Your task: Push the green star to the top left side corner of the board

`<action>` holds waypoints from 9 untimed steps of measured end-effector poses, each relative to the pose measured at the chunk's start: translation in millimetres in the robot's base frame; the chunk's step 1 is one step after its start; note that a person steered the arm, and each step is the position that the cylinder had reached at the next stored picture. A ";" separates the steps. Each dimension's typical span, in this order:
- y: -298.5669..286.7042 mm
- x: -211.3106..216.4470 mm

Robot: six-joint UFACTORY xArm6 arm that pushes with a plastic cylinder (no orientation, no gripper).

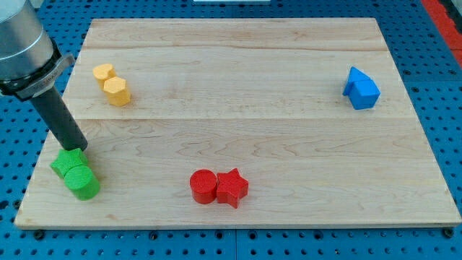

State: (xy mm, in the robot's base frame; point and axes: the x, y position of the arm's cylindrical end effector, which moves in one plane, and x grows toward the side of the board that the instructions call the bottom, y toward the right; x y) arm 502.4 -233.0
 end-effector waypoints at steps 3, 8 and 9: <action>-63.4 53.2; 138.6 -42.2; 138.5 -43.5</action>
State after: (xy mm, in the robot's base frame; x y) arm 458.9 -94.4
